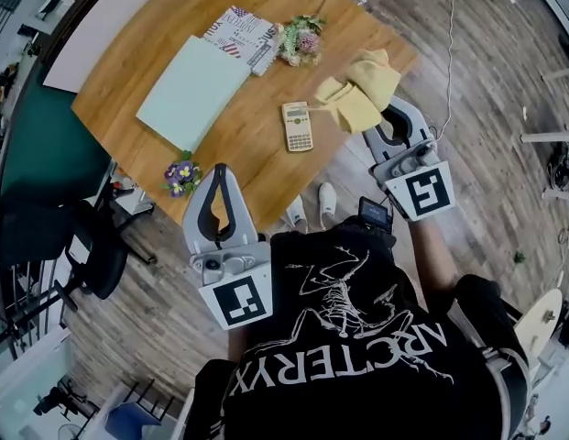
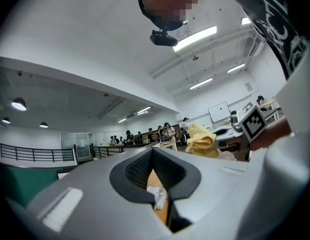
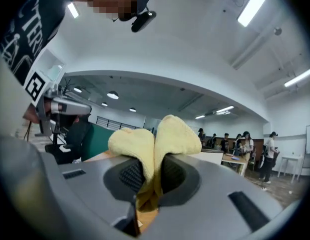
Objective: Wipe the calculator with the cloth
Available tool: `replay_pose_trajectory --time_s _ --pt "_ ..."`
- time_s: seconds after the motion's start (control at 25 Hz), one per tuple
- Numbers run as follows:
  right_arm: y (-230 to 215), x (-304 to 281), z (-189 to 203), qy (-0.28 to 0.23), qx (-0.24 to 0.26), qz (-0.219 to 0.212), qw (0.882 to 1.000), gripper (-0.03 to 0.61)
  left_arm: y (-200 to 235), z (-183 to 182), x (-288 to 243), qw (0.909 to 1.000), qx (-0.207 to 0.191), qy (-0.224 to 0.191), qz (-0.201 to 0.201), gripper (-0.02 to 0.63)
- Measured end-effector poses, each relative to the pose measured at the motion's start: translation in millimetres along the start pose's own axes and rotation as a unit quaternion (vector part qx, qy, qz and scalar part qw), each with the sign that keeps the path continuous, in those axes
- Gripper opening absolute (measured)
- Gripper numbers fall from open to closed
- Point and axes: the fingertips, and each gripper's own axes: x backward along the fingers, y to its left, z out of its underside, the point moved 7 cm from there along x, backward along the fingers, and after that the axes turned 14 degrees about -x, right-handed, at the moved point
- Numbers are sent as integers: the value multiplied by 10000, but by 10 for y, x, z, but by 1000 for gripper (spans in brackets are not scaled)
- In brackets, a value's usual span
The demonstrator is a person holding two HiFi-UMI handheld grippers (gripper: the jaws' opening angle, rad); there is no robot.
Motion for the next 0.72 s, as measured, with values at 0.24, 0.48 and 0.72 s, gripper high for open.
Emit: replay_pose_trajectory --time_s 0.24,0.48,0.72 --pt "-69 -813 699 1326 393 -587 9886 52 6 -27 -82 9997 -48 92 -207 9" --pt "106 -1617 1870 3135 1580 -1442 9252 52 20 51 -22 9988 -80 383 -297 9" --pt "256 -1899 2811 4349 2326 -1636 8544 52 53 184 96 9962 93 760 -415 9"
